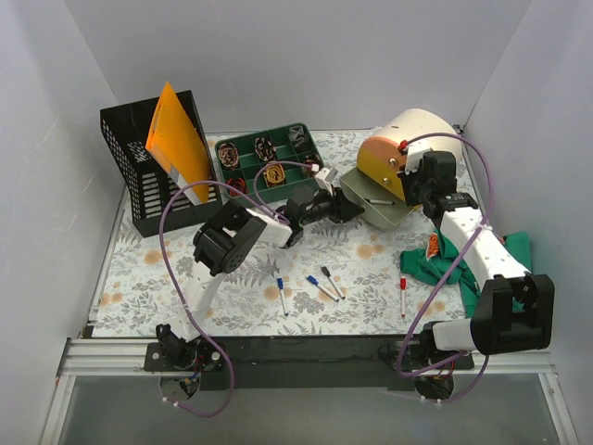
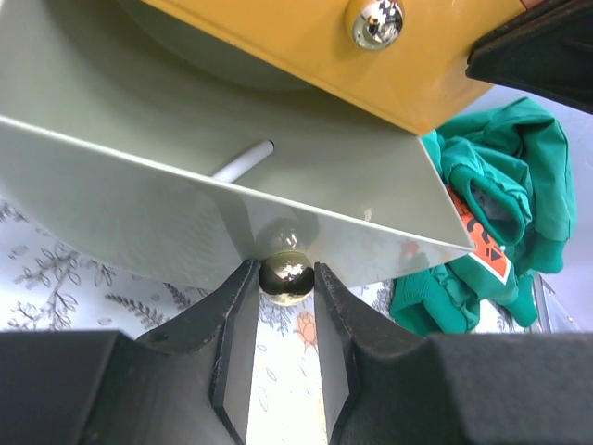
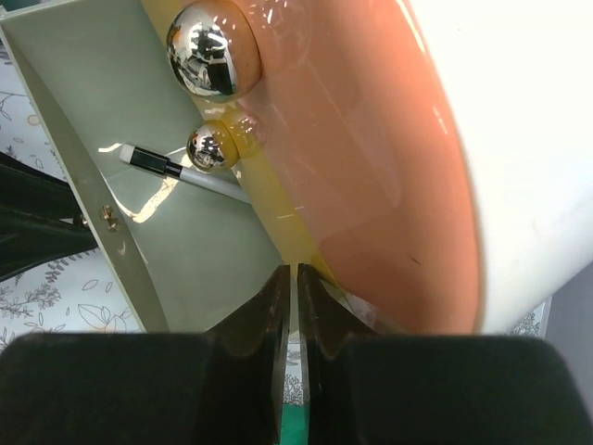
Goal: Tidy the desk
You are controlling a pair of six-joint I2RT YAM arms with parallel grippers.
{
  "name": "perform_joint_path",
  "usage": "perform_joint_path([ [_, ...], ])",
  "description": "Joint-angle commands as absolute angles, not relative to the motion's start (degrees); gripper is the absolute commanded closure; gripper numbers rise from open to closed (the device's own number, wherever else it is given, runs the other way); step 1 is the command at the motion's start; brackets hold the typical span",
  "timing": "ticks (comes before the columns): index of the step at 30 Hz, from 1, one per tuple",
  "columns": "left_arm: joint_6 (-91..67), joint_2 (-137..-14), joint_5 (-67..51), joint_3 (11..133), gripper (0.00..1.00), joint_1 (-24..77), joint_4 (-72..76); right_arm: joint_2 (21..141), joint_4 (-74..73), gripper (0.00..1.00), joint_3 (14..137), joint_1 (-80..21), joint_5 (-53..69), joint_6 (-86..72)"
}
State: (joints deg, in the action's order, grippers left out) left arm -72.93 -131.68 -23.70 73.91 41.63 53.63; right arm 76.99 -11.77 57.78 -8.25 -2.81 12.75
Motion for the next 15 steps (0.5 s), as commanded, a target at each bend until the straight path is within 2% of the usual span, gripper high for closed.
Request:
perform_joint_path([
  [1, -73.91, -126.83, -26.99, 72.51, 0.91, 42.54, 54.84, 77.35, -7.38, 0.82, 57.13, -6.94, -3.52, 15.29],
  [3, -74.18, -126.04, -25.50, 71.46, 0.78, 42.54, 54.58, 76.73, -7.73, 0.77, 57.13, -7.03, -0.55, 16.52],
  [5, -74.44, -125.34, -23.82, 70.32, 0.54, 42.54, 54.93, 76.12, -8.87, 0.73, 57.22, -7.03, 2.10, 18.01],
  [8, -74.53, -123.49, -22.94, 69.44, 0.36, 42.54, 55.11, 74.80, -10.89, 0.67, 57.74, -6.94, 6.05, 19.86],
  [9, -74.53, -122.44, -23.03, 69.00, 0.34, 42.45, 55.11, 74.36, -11.42, 0.62, 57.92, -6.94, 7.54, 20.65],
  [15, -74.01, -117.43, -24.78, 65.93, 0.16, 42.45, 53.09, 71.90, -16.95, 0.50, 58.80, -5.19, 17.81, 25.65],
])
